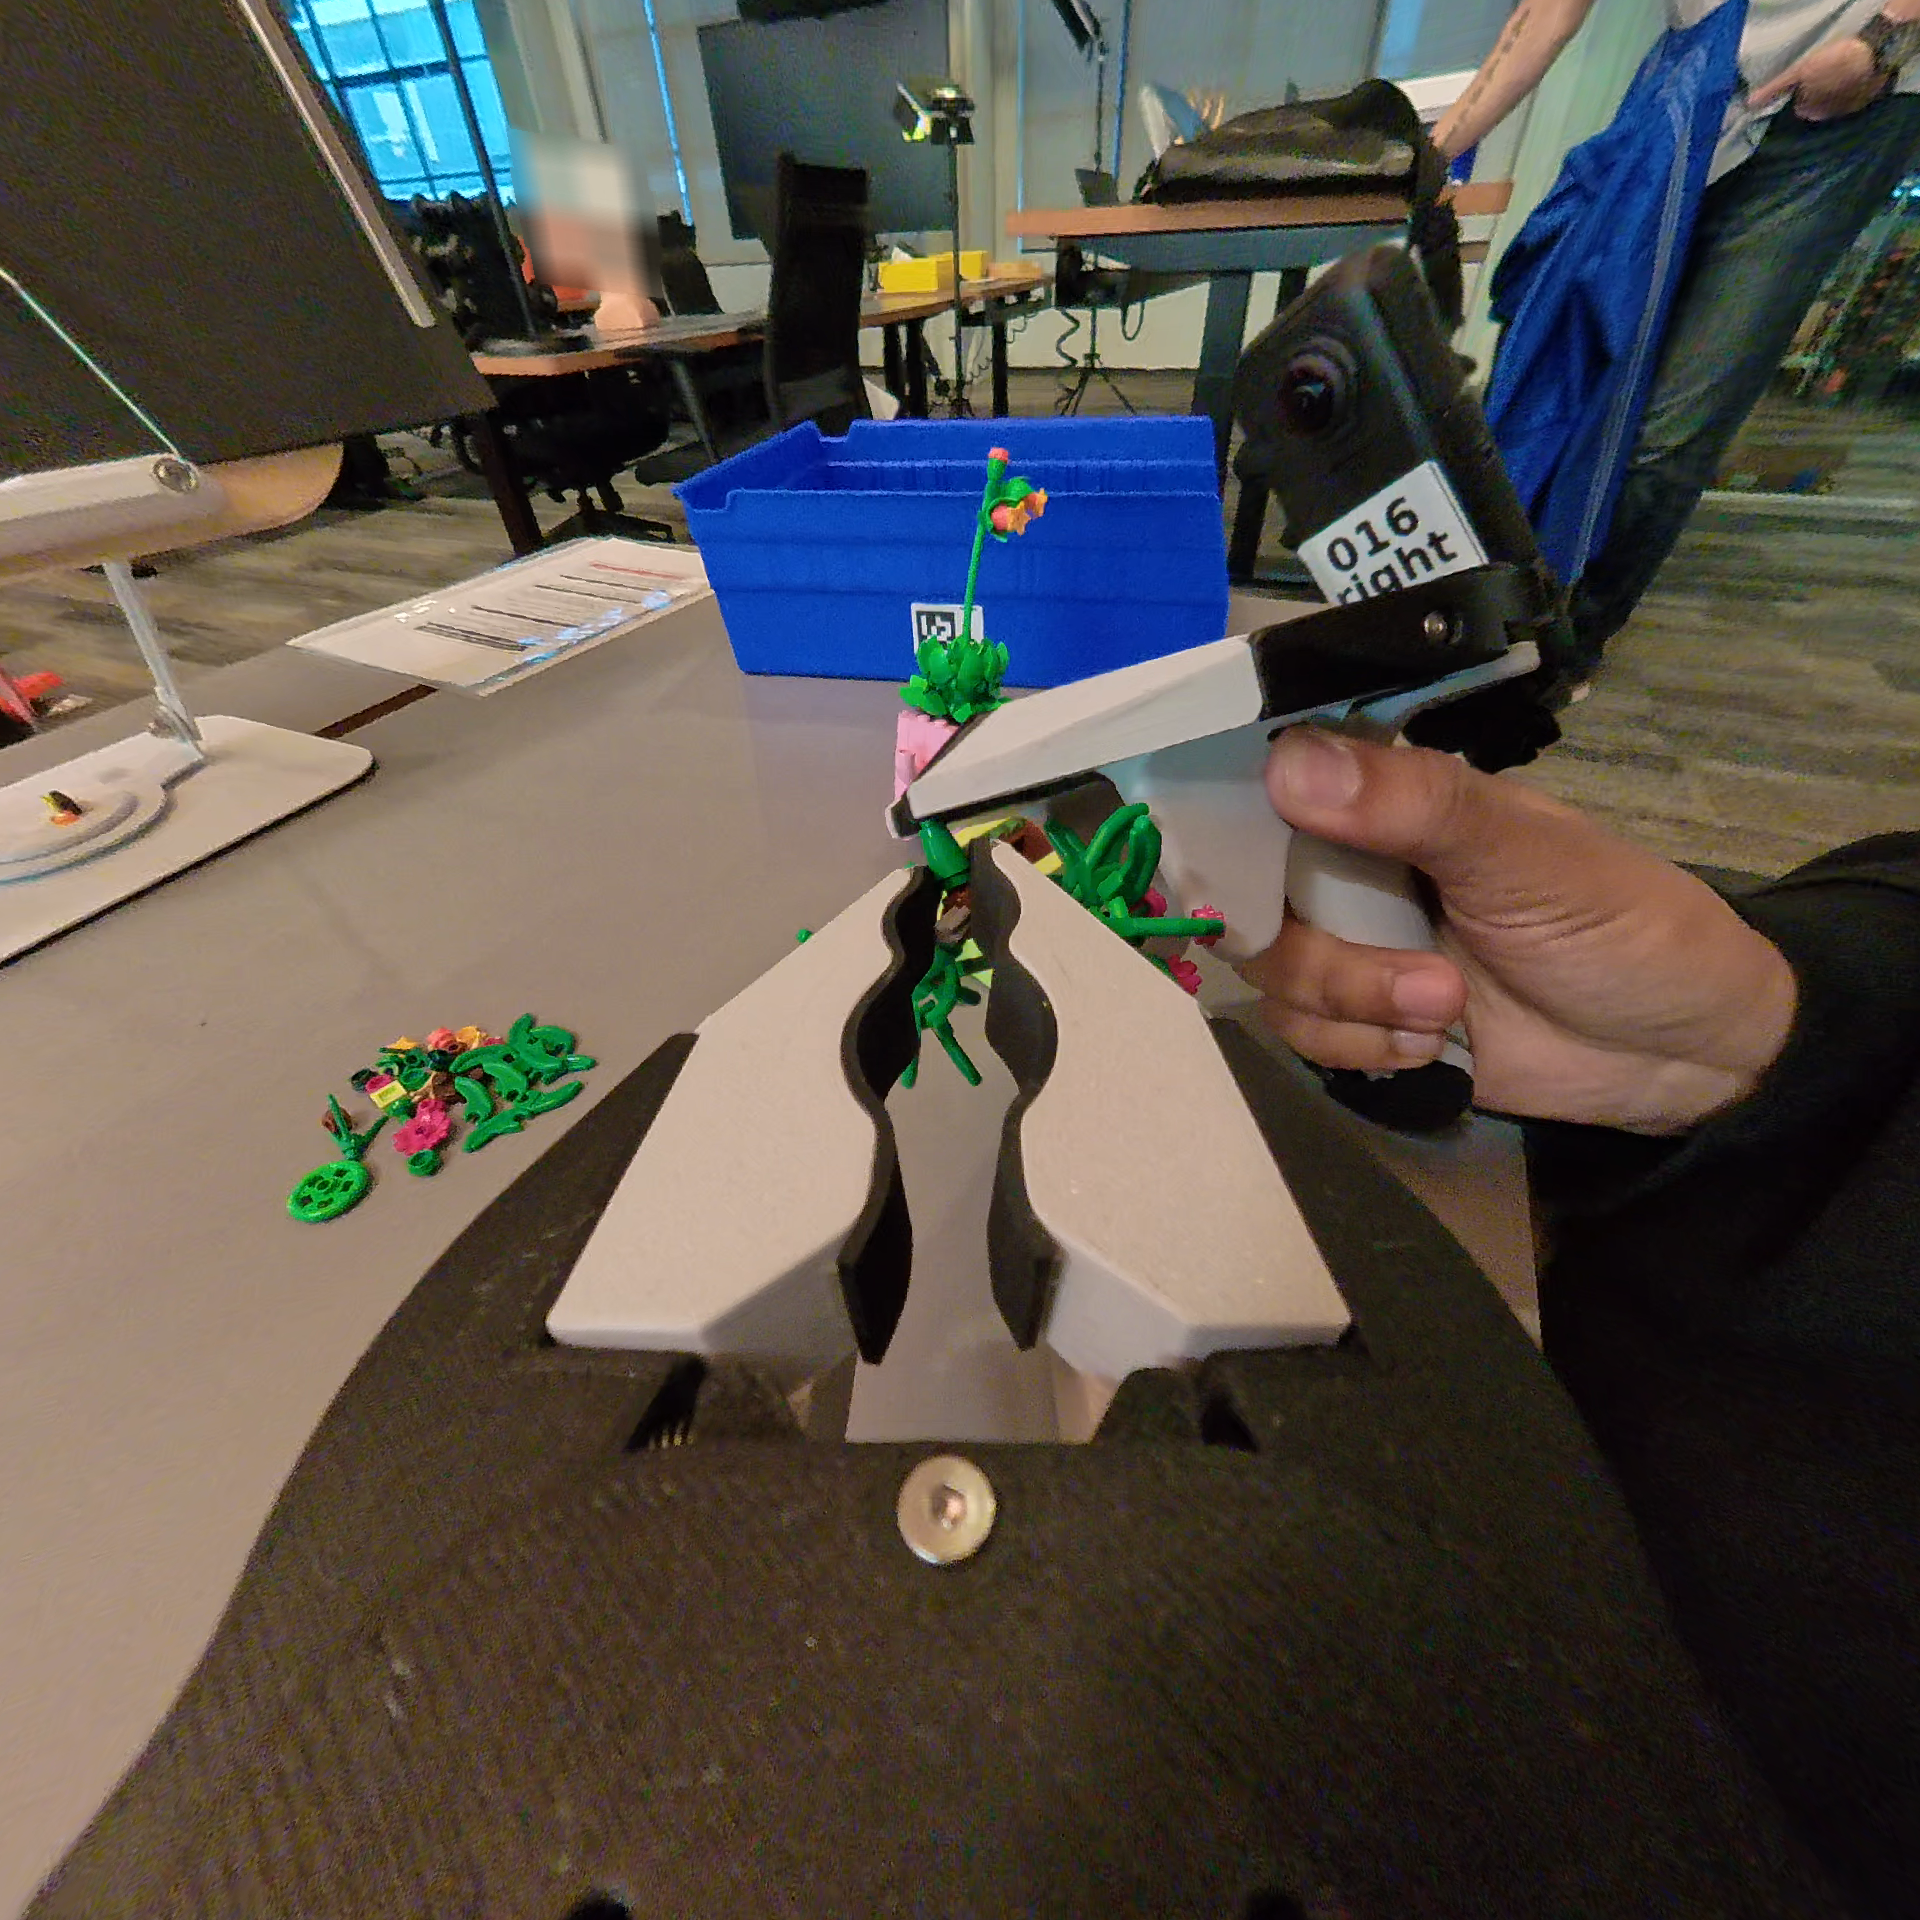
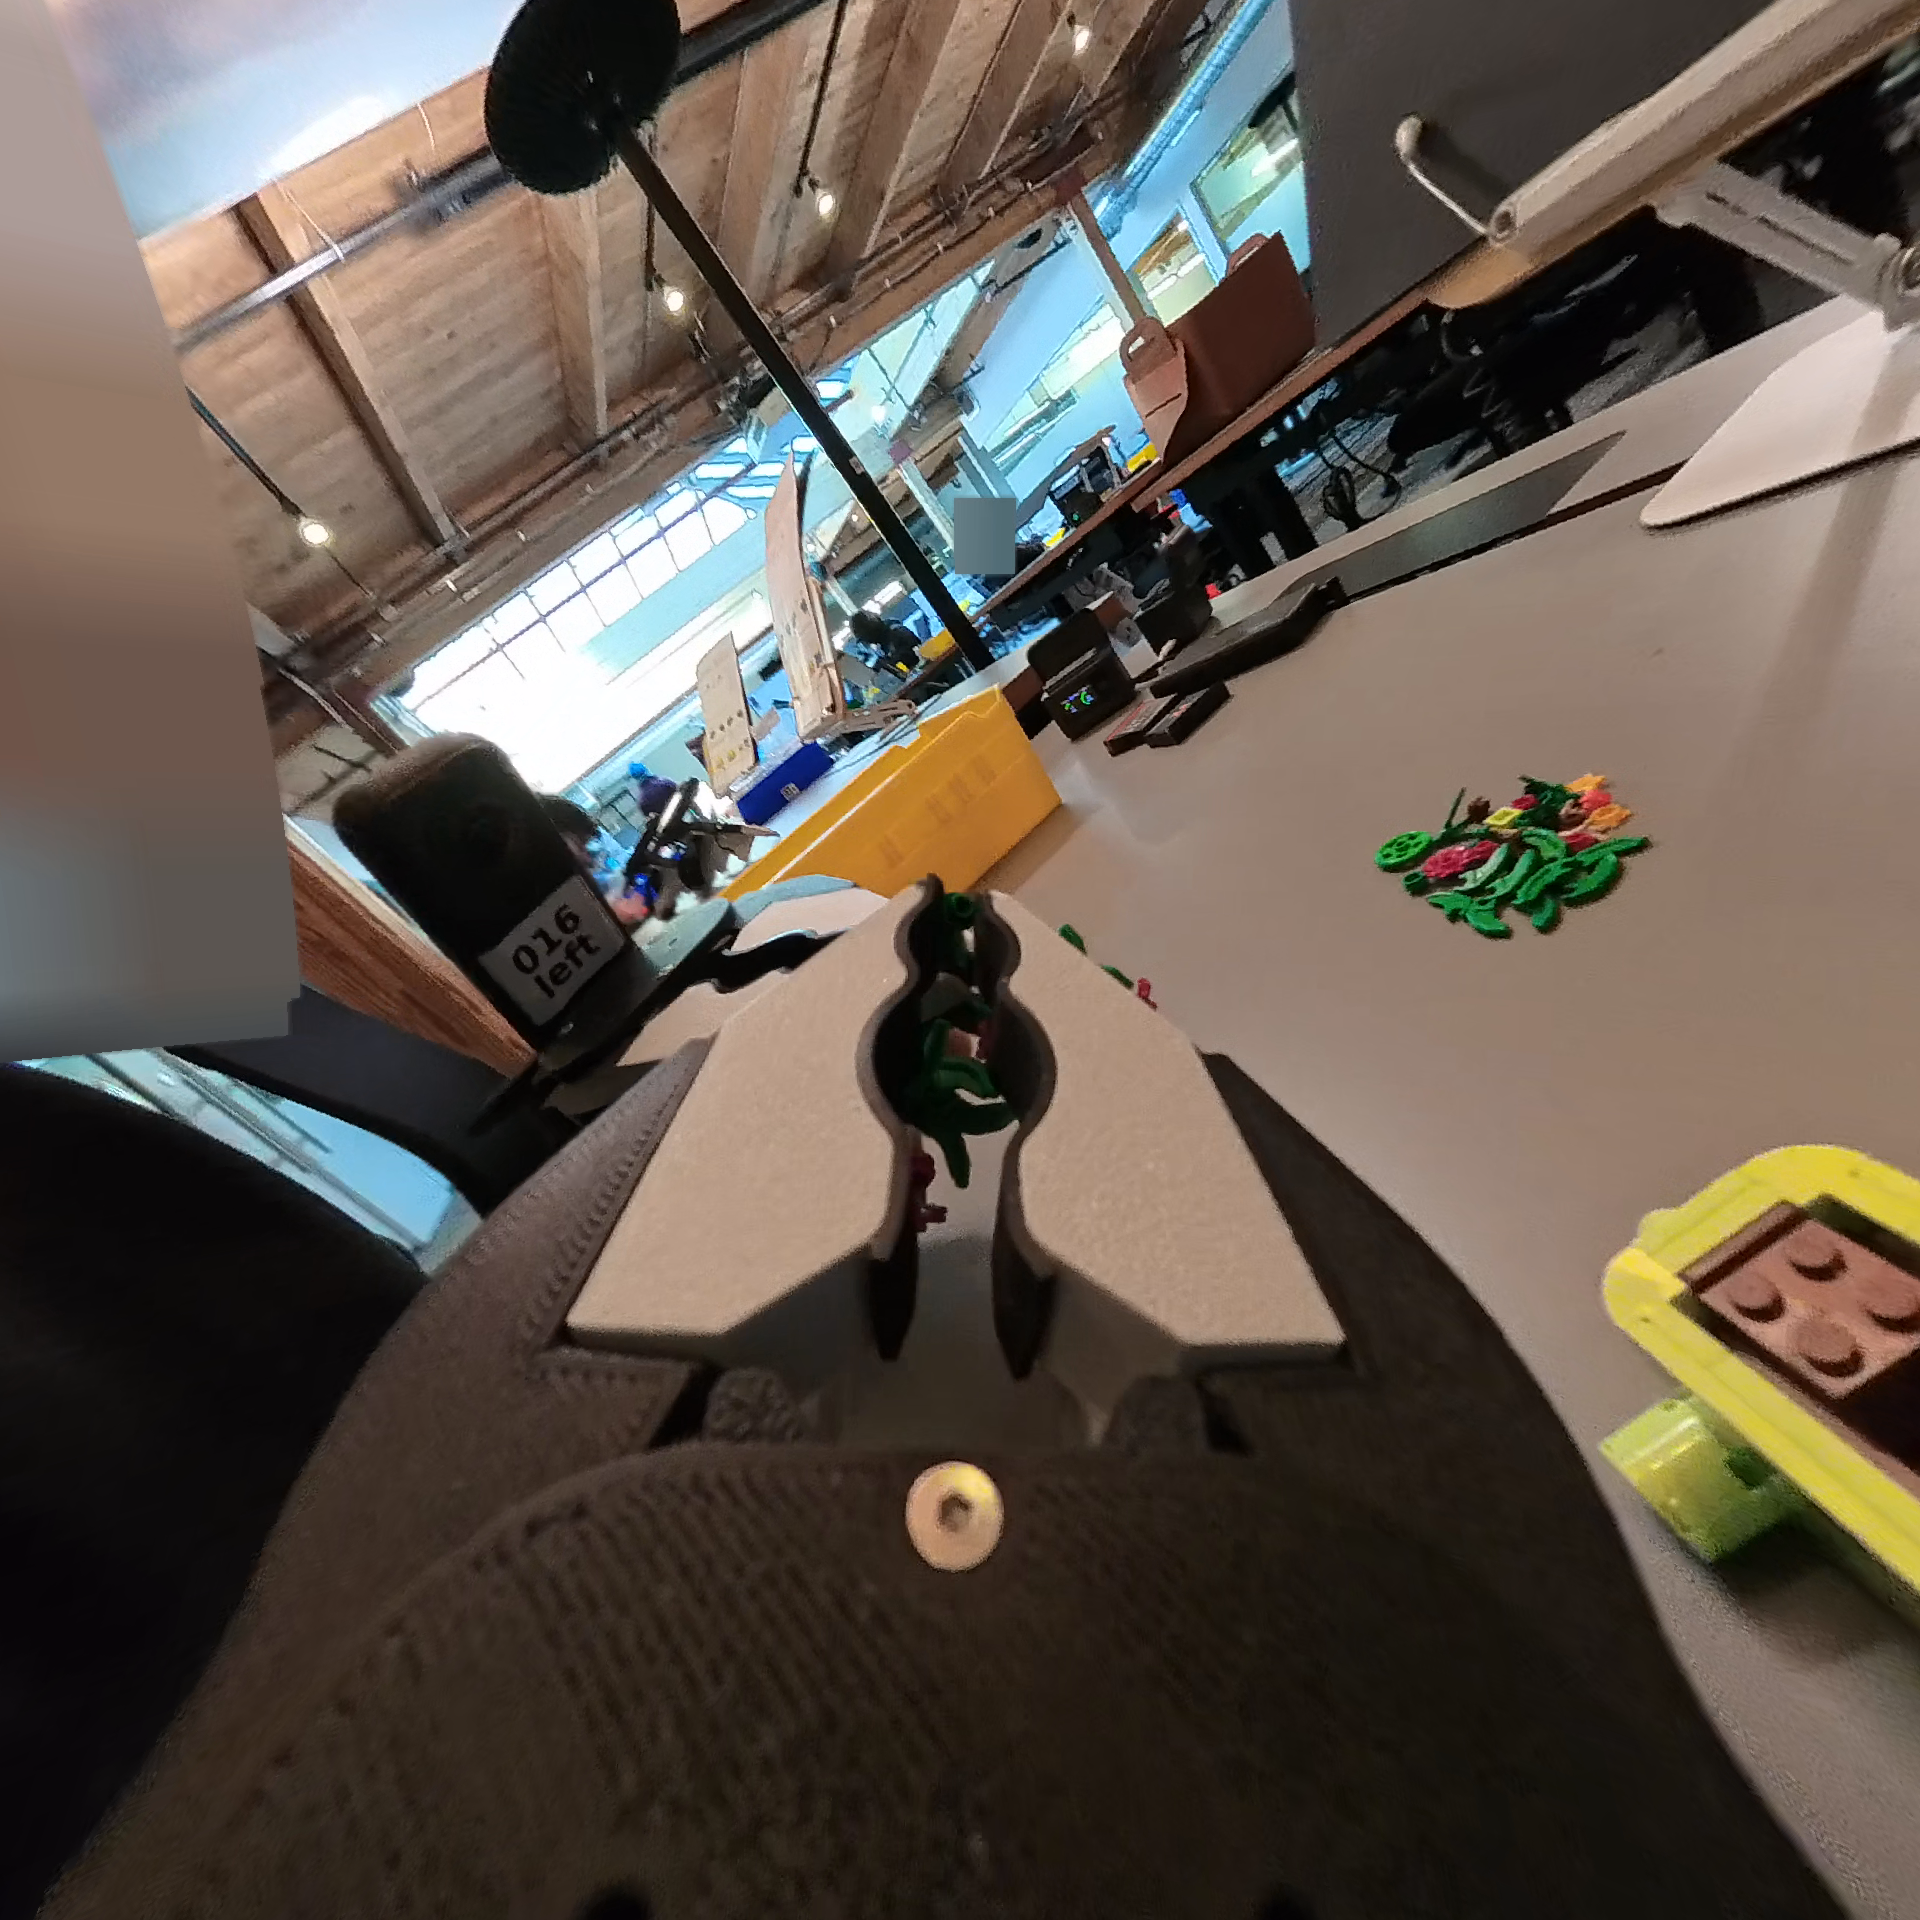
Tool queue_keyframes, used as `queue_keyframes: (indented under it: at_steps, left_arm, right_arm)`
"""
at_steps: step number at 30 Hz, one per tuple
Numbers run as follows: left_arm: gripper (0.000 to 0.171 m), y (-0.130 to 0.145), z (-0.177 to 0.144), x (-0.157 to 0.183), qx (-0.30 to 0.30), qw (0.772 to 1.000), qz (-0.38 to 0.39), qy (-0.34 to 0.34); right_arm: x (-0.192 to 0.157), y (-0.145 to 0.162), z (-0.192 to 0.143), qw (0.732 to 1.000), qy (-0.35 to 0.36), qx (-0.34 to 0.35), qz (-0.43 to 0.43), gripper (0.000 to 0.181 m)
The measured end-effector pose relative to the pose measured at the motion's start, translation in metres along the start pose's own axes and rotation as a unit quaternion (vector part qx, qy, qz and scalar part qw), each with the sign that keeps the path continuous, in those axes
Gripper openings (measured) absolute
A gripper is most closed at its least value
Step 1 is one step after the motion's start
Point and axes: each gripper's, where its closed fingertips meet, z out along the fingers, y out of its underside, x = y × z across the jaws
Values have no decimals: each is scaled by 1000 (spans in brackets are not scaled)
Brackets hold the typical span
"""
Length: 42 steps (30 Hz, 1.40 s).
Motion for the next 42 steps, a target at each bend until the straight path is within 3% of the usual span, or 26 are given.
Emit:
queue_keyframes:
  at_steps: [3,9,21,32,39,42]
  left_arm:
    - [6,0,1,0,-1,1000,-4,0]
    - [6,-8,-3,3,11,1000,-10,2]
    - [6,-10,-8,5,18,999,-23,26]
    - [6,-20,-12,11,47,994,-65,69]
    - [5,-33,-23,19,89,976,-136,145]
    - [5,-32,-24,17,88,979,-125,133]
  right_arm:
    - [1,-1,-1,1000,-4,10,18,2]
    - [-7,-6,-1,1000,10,16,-25,2]
    - [-11,-6,-1,992,-64,23,106,3]
    - [-22,-12,-3,989,-100,38,99,2]
    - [-39,-15,-3,979,-167,39,110,4]
    - [-39,-14,0,983,-158,21,91,4]
